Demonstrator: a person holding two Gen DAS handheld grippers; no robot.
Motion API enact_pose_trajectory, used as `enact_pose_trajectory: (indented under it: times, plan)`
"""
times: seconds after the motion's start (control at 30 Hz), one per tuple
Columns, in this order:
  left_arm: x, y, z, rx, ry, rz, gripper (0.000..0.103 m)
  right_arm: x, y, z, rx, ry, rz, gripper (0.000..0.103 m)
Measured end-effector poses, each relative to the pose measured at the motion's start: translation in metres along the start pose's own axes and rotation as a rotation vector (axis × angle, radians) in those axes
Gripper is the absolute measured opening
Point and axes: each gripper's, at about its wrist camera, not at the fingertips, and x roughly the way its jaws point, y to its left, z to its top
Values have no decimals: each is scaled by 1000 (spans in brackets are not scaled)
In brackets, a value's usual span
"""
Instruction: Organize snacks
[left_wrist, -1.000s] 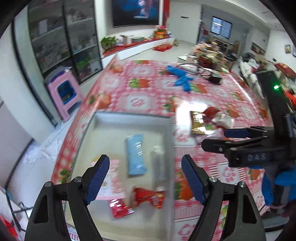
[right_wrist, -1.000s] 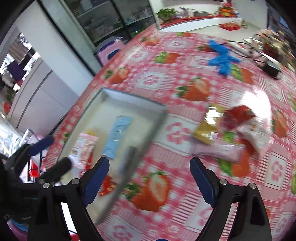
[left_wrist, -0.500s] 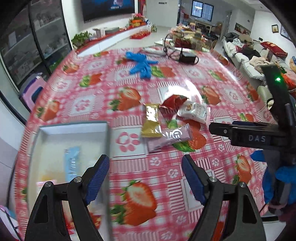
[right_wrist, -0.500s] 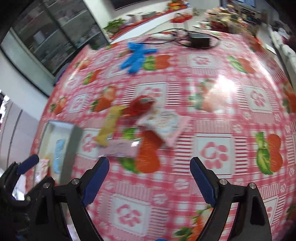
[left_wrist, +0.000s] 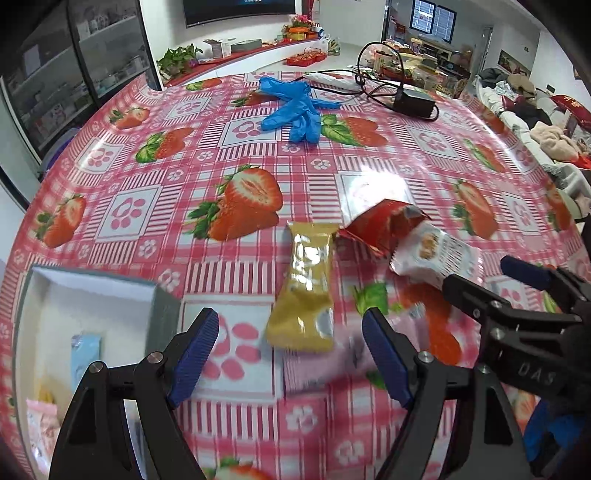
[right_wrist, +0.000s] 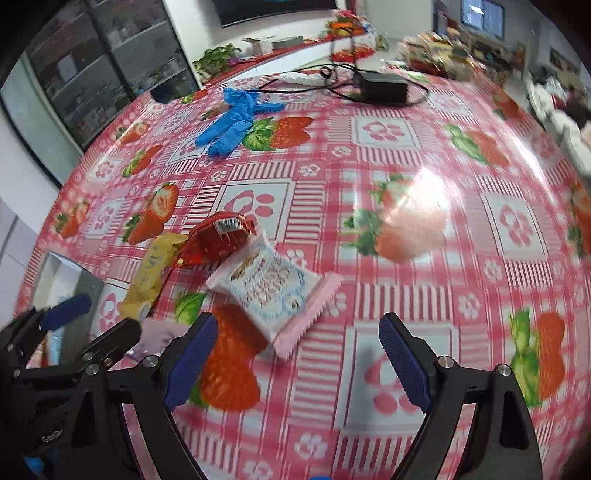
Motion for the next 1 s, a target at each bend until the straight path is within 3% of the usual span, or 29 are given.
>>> enact_pose_trajectory:
  times: [0.17, 0.27, 0.33, 0.37, 0.4, 0.47, 0.5, 0.53, 0.57, 0.77, 1.0]
  plan:
    - [24, 6, 10, -19, 22, -13, 83, 13, 1, 4, -87, -10, 51, 90]
    - [28, 0, 12, 24, -24, 40, 83, 19, 12, 2, -184, -21, 46, 90]
    - [30, 0, 13, 25, -33, 28, 83, 22, 16, 2, -222, -34, 32, 90]
    - [31, 1, 14, 14, -33, 21, 83, 22, 15, 2, -219, -33, 28, 87]
    - [31, 0, 15, 13, -33, 23, 82, 22, 15, 3, -218, -41, 15, 77]
    - [30, -4, 16, 20, -38, 3, 61, 18, 14, 5, -212, -49, 17, 57]
    - [28, -6, 17, 29, -40, -10, 53, 18, 14, 6, -206, -42, 19, 55]
    - [27, -10, 17, 42, -37, -22, 36, 16, 14, 5, -204, -41, 21, 55]
    - [25, -12, 16, 54, -33, -27, 27, 15, 14, 4, -203, -40, 20, 54]
    - [0, -8, 1, 24, -49, -61, 25, -4, -1, -18, -161, -13, 8, 54]
    - [-58, -8, -59, 36, -87, -49, 25, -43, -23, -64, -94, 12, -13, 54]
